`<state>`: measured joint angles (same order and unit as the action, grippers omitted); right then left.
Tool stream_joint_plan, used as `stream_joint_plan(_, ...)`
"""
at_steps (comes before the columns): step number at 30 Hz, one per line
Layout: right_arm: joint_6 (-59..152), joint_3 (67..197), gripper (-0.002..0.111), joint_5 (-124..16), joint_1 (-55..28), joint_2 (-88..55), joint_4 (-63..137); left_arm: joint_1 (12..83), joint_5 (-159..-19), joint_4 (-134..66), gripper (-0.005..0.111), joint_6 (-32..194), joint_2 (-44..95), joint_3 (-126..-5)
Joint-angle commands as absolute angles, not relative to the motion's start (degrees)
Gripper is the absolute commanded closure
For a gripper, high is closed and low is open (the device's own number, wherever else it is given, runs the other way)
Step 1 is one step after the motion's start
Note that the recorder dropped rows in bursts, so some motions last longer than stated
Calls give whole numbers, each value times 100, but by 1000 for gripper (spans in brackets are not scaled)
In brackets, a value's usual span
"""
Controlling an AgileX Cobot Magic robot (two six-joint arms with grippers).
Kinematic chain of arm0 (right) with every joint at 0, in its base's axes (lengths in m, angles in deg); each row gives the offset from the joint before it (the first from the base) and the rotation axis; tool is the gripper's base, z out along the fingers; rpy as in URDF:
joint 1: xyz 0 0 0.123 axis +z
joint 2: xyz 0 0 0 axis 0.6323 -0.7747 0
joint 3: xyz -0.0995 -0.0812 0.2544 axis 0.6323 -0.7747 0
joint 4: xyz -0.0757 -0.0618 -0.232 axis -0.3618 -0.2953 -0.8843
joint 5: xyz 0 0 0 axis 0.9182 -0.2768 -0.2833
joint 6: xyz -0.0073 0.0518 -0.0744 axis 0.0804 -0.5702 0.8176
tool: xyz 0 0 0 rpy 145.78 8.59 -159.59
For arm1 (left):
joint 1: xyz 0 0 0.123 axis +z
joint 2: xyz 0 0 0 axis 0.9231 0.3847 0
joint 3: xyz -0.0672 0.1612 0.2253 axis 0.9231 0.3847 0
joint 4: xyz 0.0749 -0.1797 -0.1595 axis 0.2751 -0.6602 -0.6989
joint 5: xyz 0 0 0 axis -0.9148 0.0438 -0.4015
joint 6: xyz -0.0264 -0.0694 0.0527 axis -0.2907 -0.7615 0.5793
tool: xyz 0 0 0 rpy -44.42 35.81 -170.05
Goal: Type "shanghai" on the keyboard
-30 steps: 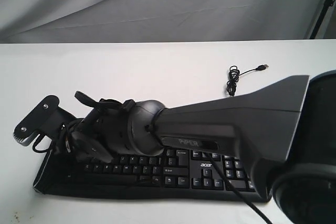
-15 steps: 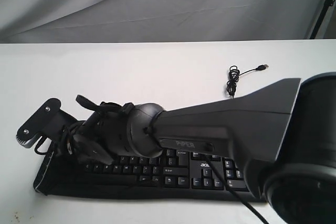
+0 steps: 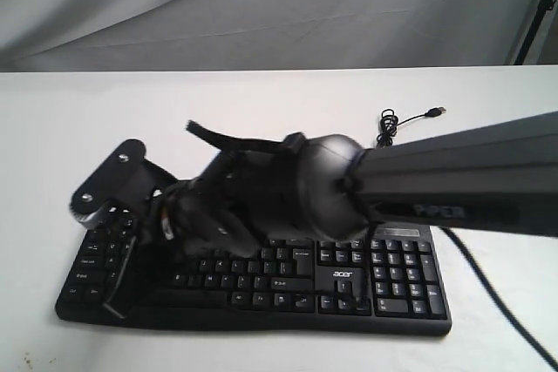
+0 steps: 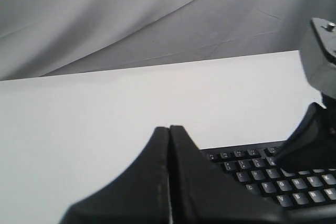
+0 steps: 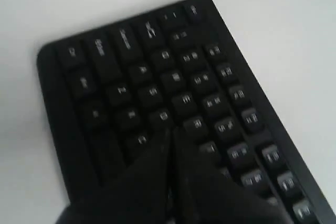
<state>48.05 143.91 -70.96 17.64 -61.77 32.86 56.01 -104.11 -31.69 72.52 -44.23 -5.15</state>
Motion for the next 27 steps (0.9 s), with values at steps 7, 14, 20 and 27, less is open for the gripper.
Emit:
stream_joint_plan(7, 4816, 13072, 108, -5984, 1524, -5808, 3603, 5578, -10384, -3164, 107, 7236, -4443, -490)
stream_joint_plan(14, 4816, 13058, 108, -5907, 1524, -5808, 3646, 5578, -10384, -3164, 107, 7236, -4443, -490)
stream_joint_plan(20, 4816, 13058, 108, -5875, 1524, -5888, 3644, 5578, -10384, -3164, 107, 7236, -4443, -490)
stream_joint_plan(27, 4828, 13058, 108, -5754, 1524, -6098, 3734, 5578, -10384, -3164, 107, 7236, -4443, -490)
